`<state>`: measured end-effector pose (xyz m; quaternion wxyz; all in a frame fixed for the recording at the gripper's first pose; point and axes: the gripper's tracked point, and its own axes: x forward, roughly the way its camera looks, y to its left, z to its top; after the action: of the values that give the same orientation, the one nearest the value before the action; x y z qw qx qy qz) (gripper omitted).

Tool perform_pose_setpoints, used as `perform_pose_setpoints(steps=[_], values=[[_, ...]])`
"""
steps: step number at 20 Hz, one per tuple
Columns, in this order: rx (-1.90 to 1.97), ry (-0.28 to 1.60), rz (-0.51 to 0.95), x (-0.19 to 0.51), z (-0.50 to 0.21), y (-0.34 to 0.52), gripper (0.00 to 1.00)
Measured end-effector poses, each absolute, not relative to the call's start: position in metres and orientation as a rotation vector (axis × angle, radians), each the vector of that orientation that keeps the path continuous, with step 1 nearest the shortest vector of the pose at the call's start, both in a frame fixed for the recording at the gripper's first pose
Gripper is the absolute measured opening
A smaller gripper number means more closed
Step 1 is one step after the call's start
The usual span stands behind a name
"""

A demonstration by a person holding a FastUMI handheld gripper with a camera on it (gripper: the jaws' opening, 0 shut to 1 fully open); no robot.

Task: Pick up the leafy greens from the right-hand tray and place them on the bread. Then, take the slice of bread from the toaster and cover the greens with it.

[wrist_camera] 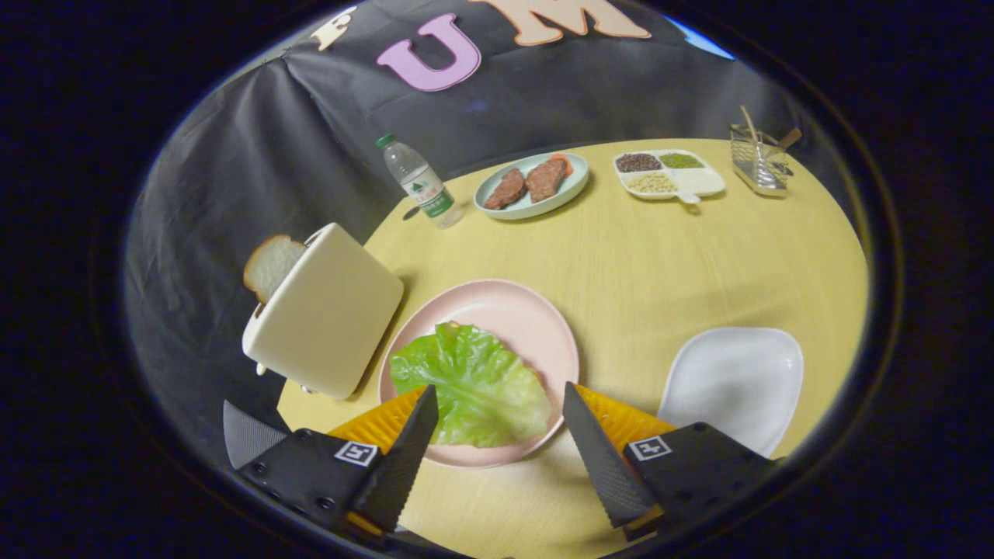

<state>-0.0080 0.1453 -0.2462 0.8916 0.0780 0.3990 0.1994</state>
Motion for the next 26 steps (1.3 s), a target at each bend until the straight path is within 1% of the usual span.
perform_pose_setpoints(steps=[2, 7, 13, 15, 20, 23, 26], values=[[0.168, 0.838, 0.383, -0.006, -0.241, 0.135, 1.00], [0.127, 0.811, 0.335, -0.002, -0.205, 0.121, 1.00], [0.105, 0.743, 0.350, -0.003, -0.127, 0.163, 1.00], [0.104, 0.719, 0.365, -0.003, -0.103, 0.191, 1.00], [0.107, 0.676, 0.462, -0.002, -0.055, 0.283, 1.00], [0.087, 0.675, 0.503, 0.000, -0.048, 0.340, 0.99], [0.068, 0.703, 0.520, 0.000, -0.058, 0.391, 0.99]])
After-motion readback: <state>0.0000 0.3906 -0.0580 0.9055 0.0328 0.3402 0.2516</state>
